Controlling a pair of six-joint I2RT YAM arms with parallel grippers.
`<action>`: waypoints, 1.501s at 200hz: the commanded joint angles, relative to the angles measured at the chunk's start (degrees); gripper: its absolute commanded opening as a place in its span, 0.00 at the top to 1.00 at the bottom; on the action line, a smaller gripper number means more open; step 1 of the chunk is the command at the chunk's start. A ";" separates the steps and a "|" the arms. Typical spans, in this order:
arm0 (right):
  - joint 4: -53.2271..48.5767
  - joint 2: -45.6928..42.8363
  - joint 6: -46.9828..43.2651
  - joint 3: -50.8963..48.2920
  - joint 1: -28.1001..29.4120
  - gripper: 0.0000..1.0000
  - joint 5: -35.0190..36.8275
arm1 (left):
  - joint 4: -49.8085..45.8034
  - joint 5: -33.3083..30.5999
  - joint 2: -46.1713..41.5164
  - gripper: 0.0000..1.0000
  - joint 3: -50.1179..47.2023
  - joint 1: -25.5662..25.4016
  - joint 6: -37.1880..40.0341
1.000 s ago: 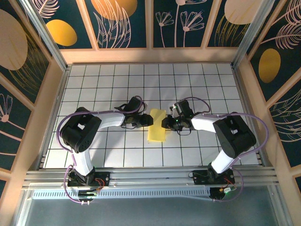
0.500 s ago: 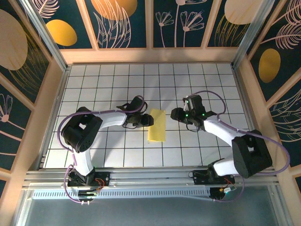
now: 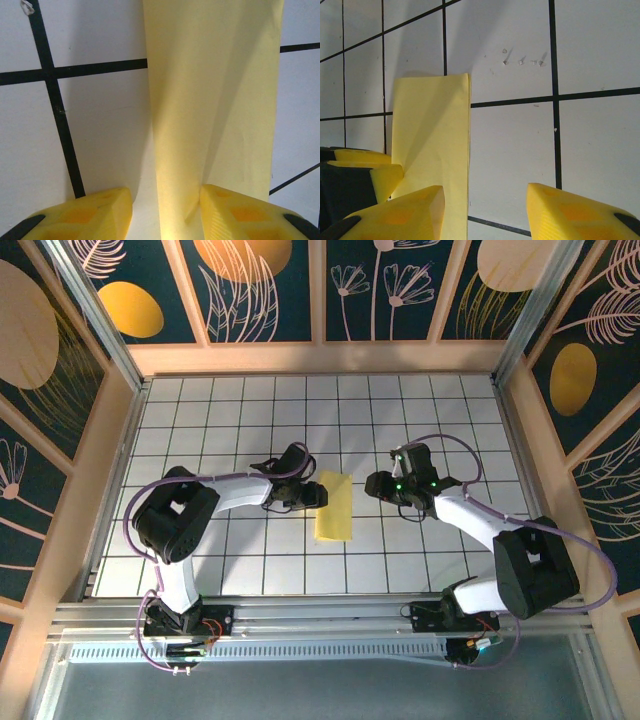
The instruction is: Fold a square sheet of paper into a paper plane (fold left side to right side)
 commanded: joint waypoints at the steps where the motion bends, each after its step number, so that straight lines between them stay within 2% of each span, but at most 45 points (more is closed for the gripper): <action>1: -0.58 -0.46 -0.84 -0.72 -0.46 0.53 0.62 | -0.49 -2.13 6.31 0.57 -0.88 -1.49 0.89; 139: 0.16 0.48 -0.85 -1.04 -0.42 0.53 -1.31 | -2.43 -3.05 7.20 0.57 0.35 -1.83 2.48; 300: 3.12 3.56 0.80 -0.90 1.28 0.54 -7.13 | -1.90 -3.15 7.59 0.57 -0.70 -1.84 -0.41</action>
